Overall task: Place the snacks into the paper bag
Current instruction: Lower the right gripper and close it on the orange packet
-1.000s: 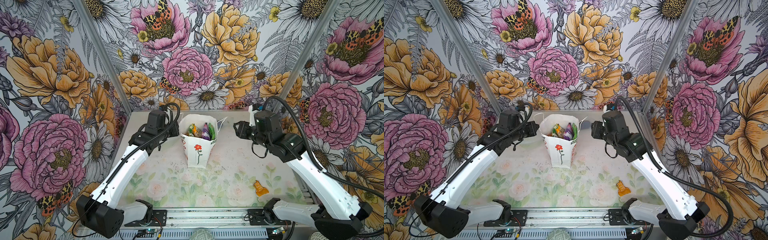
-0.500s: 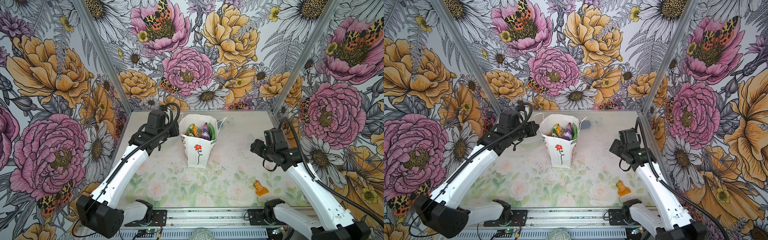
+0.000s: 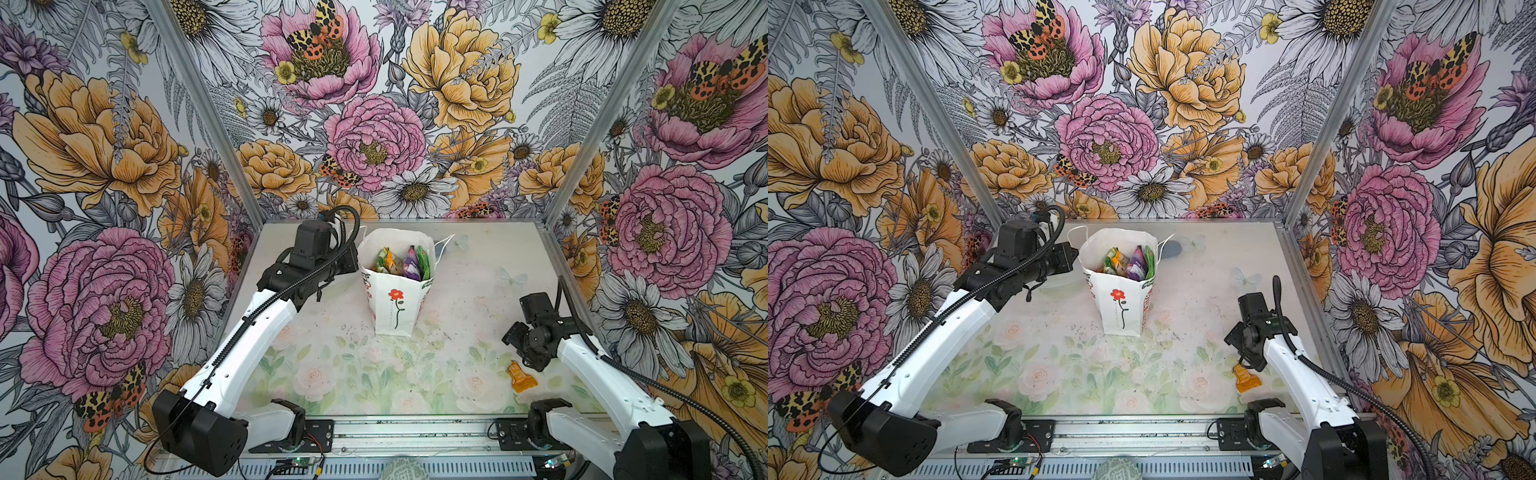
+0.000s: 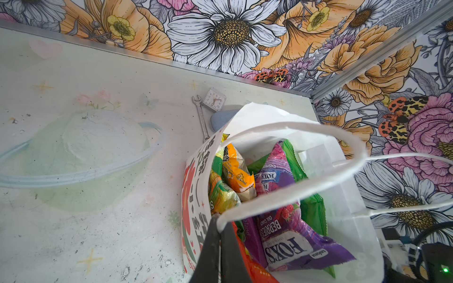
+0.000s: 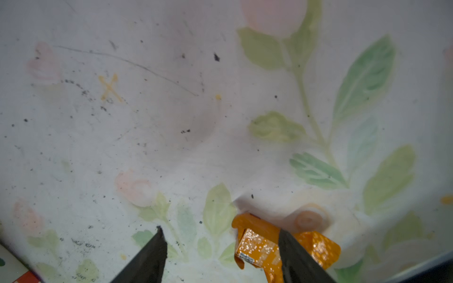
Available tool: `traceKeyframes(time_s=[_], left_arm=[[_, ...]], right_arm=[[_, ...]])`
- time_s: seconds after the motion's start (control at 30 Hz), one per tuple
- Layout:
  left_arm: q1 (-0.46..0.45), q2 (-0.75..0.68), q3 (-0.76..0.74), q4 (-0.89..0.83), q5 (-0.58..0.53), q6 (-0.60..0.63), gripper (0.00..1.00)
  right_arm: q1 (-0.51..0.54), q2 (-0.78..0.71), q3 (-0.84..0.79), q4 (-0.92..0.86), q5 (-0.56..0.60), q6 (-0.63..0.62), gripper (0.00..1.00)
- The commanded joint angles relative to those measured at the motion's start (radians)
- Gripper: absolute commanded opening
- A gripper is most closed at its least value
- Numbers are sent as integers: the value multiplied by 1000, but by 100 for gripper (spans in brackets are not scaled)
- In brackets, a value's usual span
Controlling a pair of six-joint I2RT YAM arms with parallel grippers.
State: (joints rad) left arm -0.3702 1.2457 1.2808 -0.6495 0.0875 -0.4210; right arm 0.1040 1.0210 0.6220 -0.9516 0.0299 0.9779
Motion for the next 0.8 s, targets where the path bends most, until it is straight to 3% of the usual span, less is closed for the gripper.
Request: traceKeyframes(time_s=[0.0, 0.3, 0.57, 0.77], left_arm=[[20, -23, 45, 73, 7, -13, 0], [20, -16, 43, 73, 3, -13, 0], [22, -17, 43, 71, 1, -12, 0], [25, -19, 43, 71, 0, -10, 0]], right_arm=[[-4, -40, -43, -1, 32, 89, 75], [20, -64, -119, 26, -13, 130, 76], [215, -79, -110, 94, -30, 283, 81], [366, 40, -22, 159, -13, 329, 81]])
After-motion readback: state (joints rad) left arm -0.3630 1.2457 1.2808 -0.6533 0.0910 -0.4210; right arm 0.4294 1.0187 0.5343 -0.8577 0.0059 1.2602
